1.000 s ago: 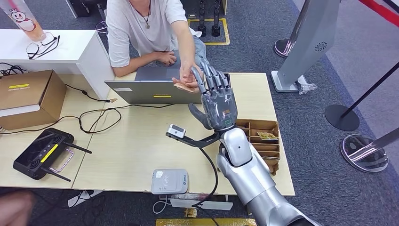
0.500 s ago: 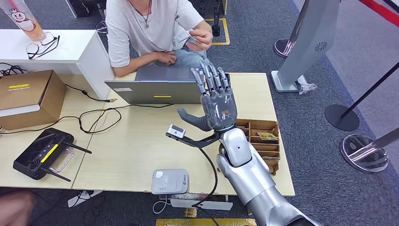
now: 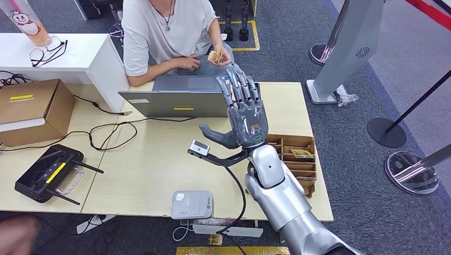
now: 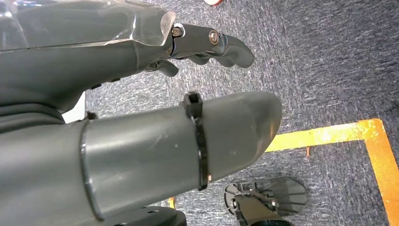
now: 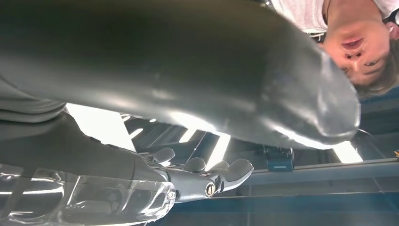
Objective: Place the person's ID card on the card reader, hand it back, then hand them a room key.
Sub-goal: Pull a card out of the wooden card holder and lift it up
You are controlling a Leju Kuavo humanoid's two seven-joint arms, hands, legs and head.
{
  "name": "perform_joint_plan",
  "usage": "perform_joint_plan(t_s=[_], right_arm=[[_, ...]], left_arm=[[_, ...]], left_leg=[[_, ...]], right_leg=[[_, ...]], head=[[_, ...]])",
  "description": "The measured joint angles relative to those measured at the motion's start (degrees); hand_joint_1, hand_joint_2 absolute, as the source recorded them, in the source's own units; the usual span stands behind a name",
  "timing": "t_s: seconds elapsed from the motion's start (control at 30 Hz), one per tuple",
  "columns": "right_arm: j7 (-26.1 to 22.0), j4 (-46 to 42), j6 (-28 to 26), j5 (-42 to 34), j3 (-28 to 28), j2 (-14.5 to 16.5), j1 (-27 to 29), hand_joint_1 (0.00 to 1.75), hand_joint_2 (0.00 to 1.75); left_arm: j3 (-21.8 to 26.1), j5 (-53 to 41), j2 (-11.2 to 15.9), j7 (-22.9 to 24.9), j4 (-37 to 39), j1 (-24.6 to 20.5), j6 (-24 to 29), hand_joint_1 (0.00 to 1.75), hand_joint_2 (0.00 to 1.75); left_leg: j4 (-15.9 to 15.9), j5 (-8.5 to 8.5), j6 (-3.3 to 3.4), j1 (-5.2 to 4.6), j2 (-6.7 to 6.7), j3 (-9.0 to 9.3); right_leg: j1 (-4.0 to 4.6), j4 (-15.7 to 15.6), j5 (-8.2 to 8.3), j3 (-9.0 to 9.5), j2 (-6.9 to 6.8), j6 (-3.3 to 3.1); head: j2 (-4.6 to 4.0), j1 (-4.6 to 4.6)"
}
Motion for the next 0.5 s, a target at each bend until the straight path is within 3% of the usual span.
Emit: perform_joint_plan(t_s=[0.5], right_arm=[[-0.49,-2.87,0.16,-1.09,0.03,-1.40,2.82,0.00,0.00]], left_arm=[[0.61,0.30,0.02,0.00,0.01,0.52,0.07,0.00,0.00]], left_leg=[[0.00,0.00,0.00,0.00,0.00,0.00]], right_leg=[[0.00,0.00,0.00,-0.01,0.00,0.00]], head=[[0.00,0.00]])
